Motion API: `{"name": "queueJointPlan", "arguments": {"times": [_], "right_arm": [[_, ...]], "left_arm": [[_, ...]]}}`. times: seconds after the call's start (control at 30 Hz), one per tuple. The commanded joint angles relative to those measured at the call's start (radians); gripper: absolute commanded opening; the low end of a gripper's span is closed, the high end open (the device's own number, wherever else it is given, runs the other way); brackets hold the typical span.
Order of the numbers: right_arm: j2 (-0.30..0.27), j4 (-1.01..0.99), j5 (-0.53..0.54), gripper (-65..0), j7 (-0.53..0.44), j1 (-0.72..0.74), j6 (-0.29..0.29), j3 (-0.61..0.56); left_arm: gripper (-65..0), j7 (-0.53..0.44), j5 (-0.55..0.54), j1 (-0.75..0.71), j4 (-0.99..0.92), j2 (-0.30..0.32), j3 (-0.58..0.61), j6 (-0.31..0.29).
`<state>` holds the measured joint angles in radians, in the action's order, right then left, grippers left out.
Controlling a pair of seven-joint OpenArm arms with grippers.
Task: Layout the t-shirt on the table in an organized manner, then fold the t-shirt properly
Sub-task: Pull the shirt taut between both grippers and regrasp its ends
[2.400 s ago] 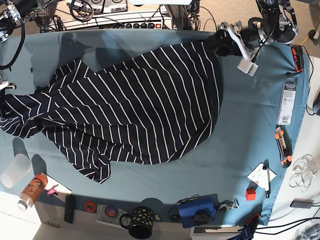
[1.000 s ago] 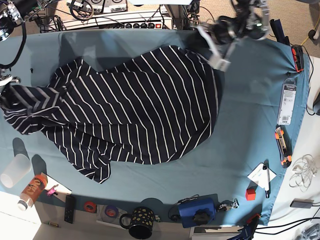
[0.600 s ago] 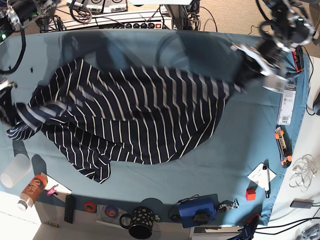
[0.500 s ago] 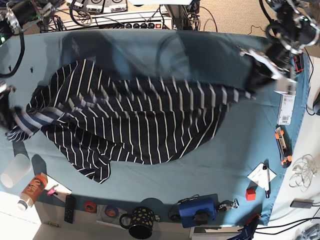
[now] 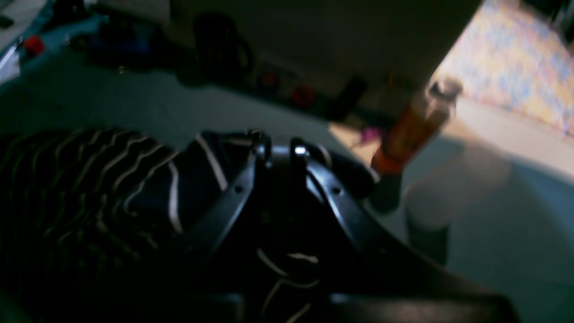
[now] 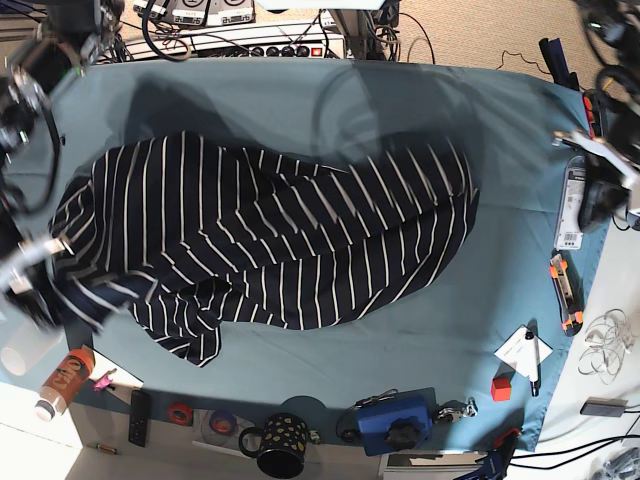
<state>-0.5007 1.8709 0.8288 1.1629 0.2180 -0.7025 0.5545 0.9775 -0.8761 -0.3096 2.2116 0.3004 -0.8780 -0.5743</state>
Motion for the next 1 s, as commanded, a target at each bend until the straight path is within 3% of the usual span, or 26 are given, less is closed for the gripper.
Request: {"name": "queueJointPlan", "arguments": {"times": [0.0,0.13,0.37,0.4,0.5,0.57,0.63,0.7,0.8,0.97], "right_arm": [[-0.022,-0.003,-0.006,-65.0,-0.035,0.04,0.004,-0.021],[-0.014,-0.061,-0.018,-65.0,-0.033,0.092,0.004,-0.09],[0.027,-0.072,-0.018,-65.0,0.01,0.097,0.004,-0.069],[0.027,-0.072,-0.018,-65.0,0.019,0.098,0.004,-0.069],[0.027,-0.072,-0.021,-65.0,0.045,0.097,0.004,-0.069],[0.027,-0.072,-0.038,-65.0,0.05,0.091,0.004,-0.068],[0.027,-0.072,-0.045,-65.0,0.051,0.086,0.004,-0.068],[0.027,-0.072,-0.044,-65.0,0.053,0.08,0.004,-0.068],[0.027,-0.073,-0.049,-65.0,0.058,0.074,0.004,-0.068],[0.026,-0.073,-0.097,-65.0,0.062,0.064,0.004,-0.068]], "left_arm": [[-65.0,-0.03,-0.006,0.002,0.01,0.019,-0.002,-0.003],[-65.0,-0.028,-0.003,-0.012,0.01,0.005,-0.002,0.001],[-65.0,0.018,-0.108,-0.029,0.01,-0.076,-0.002,-0.004],[-63.7,0.037,-0.131,-0.029,0.01,-0.091,-0.002,-0.012],[-47.2,0.078,-0.201,-0.057,0.01,-0.141,0.008,-0.056],[-40.4,0.077,-0.239,-0.102,0.01,-0.179,0.049,-0.057],[-39.3,0.077,-0.237,-0.146,0.01,-0.206,0.126,-0.117],[-39.4,0.076,-0.213,-0.181,0.011,-0.208,0.23,-0.124],[-39.4,0.059,-0.017,-0.186,0.011,-0.193,0.402,-0.124],[-39.1,-0.224,0.578,-0.184,0.011,-0.12,0.654,-0.124]]}}
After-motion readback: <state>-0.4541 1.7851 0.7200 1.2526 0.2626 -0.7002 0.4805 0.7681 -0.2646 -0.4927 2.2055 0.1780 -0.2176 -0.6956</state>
